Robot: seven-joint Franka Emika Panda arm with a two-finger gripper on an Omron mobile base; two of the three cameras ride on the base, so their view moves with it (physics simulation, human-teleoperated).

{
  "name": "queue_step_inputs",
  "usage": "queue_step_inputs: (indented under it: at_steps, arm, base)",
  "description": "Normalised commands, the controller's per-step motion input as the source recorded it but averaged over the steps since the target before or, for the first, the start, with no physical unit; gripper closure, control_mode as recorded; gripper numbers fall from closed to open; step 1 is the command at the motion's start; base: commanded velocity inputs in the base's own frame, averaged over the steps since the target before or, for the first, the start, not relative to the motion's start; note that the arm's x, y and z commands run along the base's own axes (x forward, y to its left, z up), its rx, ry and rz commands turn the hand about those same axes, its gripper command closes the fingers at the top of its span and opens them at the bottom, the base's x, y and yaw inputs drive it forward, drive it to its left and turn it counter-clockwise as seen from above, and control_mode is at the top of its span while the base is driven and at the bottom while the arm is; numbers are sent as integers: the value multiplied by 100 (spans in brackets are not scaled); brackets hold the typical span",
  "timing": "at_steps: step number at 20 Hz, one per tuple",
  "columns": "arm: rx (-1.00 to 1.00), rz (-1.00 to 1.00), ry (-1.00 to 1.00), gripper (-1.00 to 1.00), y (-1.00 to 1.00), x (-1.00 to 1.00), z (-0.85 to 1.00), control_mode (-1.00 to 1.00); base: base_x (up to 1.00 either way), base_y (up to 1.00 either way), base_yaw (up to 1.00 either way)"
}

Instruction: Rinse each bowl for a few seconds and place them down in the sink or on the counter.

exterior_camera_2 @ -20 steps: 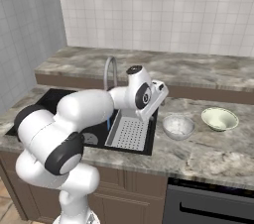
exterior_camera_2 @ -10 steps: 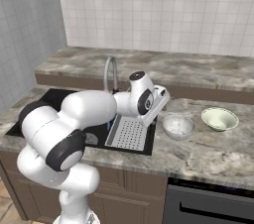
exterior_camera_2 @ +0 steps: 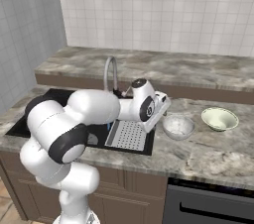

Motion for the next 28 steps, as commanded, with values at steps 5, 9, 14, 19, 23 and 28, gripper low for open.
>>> queue_step_inputs:
  at_steps: [5,9,14,19,23,28]
  arm:
    - [0,0,0,-100,-9,8,-19,-100]
    - [0,0,0,-100,-13,12,-13,-100]
    - [0,0,0,-100,-16,13,-12,-100]
    - [1,0,0,-100,-16,11,-15,-100]
    - [3,0,2,-100,-15,13,-14,-100]
    - [4,0,3,-100,-14,11,-13,-100]
  base:
    - [0,0,0]
    - [0,0,0]
    - [0,0,0]
    - [0,0,0]
    - [0,0,0]
    - [0,0,0]
